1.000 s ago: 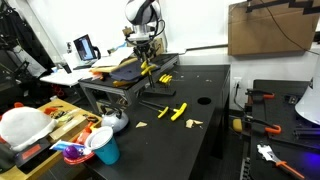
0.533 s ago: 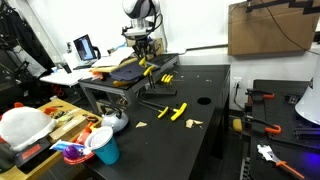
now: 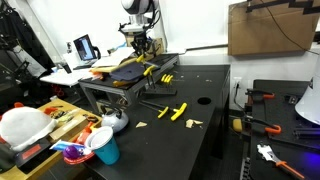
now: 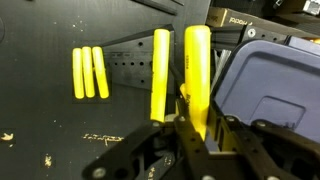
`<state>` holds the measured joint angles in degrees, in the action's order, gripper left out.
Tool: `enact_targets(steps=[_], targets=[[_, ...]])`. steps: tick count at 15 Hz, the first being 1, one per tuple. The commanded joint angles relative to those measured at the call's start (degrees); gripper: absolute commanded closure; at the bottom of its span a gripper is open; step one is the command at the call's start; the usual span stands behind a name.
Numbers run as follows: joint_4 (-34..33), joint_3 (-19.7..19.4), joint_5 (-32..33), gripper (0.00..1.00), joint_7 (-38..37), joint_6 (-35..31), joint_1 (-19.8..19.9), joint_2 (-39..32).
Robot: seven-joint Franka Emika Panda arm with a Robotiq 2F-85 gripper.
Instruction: Pick up the yellow object and put it on the table
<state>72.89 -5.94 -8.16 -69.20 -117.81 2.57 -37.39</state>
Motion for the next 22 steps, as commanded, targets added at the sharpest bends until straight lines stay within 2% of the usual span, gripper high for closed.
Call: enact_targets(steps=[1,9,22], targets=[[2.39,-1.0,0.05,0.94,-2.6,-1.23,-0.62,3.41],[2.75,-3.23,1.28,0.94,-7.25,-4.05,-0.25,3.28],[2.56,-6.52,5.47,0.94,-12.39,-3.47,0.58,1.86]])
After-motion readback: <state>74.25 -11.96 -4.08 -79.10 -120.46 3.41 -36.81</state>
